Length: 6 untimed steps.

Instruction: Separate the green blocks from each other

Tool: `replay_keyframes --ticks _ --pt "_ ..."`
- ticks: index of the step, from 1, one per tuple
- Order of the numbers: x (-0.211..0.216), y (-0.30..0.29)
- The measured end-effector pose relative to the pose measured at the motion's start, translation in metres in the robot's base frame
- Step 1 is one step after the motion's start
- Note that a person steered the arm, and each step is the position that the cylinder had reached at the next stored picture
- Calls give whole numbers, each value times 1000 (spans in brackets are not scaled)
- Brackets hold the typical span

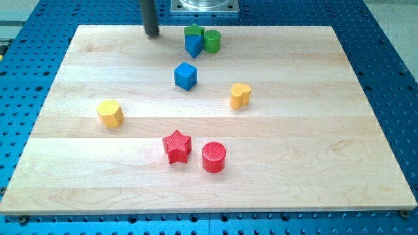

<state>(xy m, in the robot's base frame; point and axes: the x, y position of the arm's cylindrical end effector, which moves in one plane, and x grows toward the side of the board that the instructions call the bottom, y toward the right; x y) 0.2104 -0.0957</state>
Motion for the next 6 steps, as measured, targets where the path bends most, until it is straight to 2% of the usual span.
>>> replay_keyframes --ticks 1,2,3,4,5,6 --pt "-14 37" --pt "1 119" --pt "38 160" --pt "25 154" --pt "34 117" --pt "141 127"
